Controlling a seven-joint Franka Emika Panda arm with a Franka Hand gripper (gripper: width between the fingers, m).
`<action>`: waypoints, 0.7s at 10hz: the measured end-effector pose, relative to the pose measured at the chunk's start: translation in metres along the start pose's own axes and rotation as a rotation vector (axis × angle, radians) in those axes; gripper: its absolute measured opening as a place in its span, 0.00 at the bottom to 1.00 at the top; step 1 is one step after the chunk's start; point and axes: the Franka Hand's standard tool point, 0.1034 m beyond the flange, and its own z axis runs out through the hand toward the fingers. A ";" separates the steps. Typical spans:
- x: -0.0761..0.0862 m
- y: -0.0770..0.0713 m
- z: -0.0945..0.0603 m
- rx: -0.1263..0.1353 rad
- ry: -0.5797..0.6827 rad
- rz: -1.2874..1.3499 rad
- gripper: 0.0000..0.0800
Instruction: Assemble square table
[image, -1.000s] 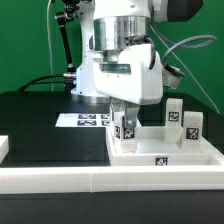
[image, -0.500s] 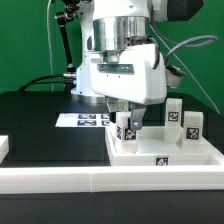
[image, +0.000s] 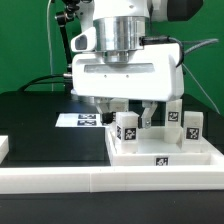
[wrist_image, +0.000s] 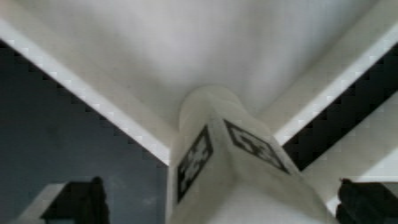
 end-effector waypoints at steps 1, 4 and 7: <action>0.000 0.000 0.000 0.000 0.000 -0.090 0.81; 0.003 0.000 -0.001 0.003 -0.006 -0.362 0.81; 0.005 0.001 -0.002 -0.012 -0.004 -0.645 0.81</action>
Offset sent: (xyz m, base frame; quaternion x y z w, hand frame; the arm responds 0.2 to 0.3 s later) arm 0.0018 0.0132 0.0015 0.0236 -0.0240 -0.1559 0.9872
